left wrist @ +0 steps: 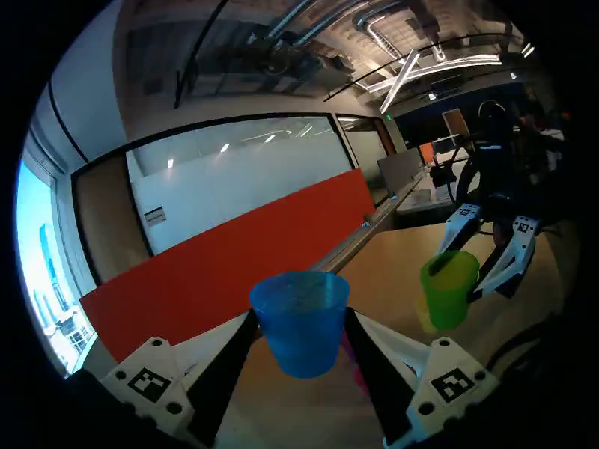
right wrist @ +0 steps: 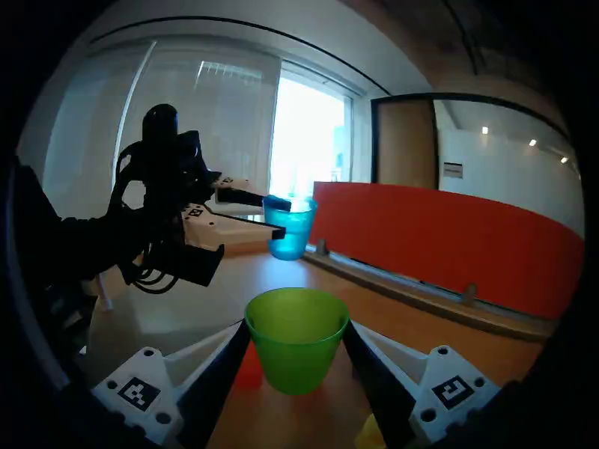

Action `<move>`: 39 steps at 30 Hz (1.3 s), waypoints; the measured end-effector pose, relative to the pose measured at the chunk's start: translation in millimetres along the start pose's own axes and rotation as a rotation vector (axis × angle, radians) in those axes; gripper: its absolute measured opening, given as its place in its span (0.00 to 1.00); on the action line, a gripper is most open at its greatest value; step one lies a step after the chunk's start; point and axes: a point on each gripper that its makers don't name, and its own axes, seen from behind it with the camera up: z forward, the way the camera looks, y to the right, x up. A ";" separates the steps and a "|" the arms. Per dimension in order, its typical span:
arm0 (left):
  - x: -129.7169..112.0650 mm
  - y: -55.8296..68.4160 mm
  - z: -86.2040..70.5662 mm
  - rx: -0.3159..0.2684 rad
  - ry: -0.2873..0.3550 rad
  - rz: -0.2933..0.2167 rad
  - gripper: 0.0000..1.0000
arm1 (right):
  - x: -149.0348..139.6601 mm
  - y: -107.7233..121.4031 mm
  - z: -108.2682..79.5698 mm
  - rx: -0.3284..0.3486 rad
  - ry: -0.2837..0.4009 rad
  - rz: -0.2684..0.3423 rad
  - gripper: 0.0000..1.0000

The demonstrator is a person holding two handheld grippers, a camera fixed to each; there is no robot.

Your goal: Pour water

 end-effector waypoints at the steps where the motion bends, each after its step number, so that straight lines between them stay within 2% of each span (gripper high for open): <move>1: 1.2 0.2 -0.2 0.000 0.001 0.007 0.84 | 0.7 -0.4 1.6 0.003 0.000 0.000 0.90; 16: 18.6 1.0 -5.3 0.026 0.029 0.141 0.84 | 3.8 -2.3 18.7 0.030 -0.005 0.008 0.90; 28: 24.9 5.3 -7.8 0.034 0.027 0.256 0.84 | 5.4 -3.0 23.5 0.040 -0.007 0.003 0.90; 39: 32.9 10.7 -10.4 0.044 0.034 0.342 0.84 | 6.4 -2.2 25.9 0.045 -0.010 0.004 0.90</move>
